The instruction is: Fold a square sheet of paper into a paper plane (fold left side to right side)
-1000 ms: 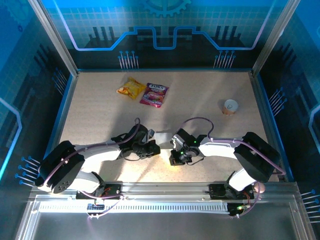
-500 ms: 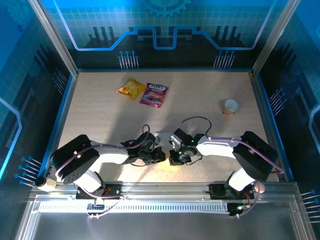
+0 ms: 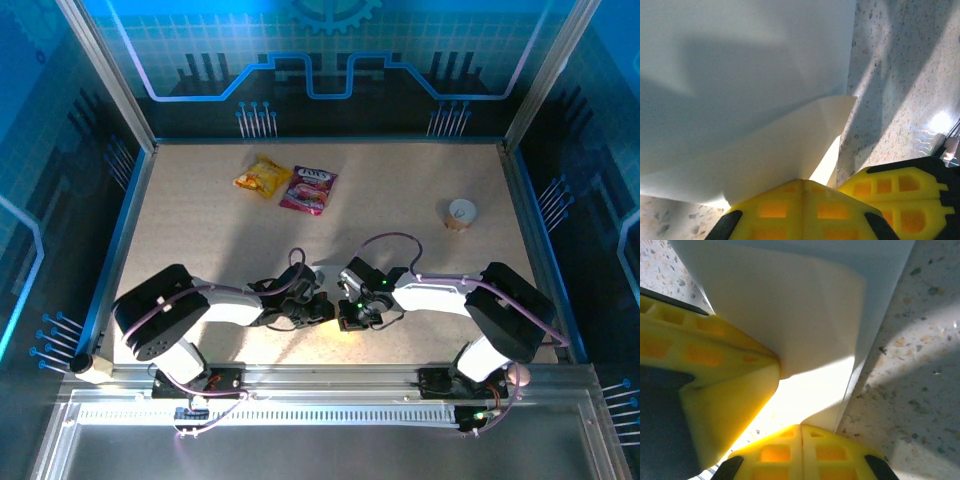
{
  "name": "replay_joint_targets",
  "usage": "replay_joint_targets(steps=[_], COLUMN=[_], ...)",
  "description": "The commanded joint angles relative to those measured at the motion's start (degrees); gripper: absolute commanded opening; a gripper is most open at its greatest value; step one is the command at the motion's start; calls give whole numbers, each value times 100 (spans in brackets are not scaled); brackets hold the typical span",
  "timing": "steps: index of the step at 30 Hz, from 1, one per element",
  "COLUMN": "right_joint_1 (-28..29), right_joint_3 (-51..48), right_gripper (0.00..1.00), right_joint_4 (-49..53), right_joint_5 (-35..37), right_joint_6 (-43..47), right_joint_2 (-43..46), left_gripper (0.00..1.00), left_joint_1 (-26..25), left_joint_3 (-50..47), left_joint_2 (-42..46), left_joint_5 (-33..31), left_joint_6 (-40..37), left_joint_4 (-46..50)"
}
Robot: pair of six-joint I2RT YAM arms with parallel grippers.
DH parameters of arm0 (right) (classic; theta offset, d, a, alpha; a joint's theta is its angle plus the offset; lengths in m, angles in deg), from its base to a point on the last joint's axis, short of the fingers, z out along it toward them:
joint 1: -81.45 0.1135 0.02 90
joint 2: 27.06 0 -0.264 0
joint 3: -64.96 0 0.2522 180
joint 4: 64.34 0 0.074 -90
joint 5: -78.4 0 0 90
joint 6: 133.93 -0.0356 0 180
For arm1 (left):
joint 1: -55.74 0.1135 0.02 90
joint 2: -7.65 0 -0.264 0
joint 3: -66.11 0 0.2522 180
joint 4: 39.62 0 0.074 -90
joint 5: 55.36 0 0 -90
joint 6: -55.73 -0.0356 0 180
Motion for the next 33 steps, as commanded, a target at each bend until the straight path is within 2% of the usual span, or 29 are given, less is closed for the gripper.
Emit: replay_joint_targets(steps=[1,11,16,33], right_joint_1=[70,77,75,72], right_joint_3=[-324,-237,-261,-287], right_gripper=[0,0,0,0], right_joint_4=[865,1120,1140,1124], right_joint_5=[844,943,956,917], right_joint_6=[17,113,111,89], right_joint_2=[-492,-539,-538,-429], left_gripper=[0,0,0,0], left_joint_1=[-48,-29,139,1838], left_joint_3=[76,95,172,-36], left_joint_2=[-165,-130,-27,277], left_joint_5=[-261,-646,-768,-498], left_joint_6=[19,-51,-186,-1237], left_joint_4=[201,839,1198,1373])
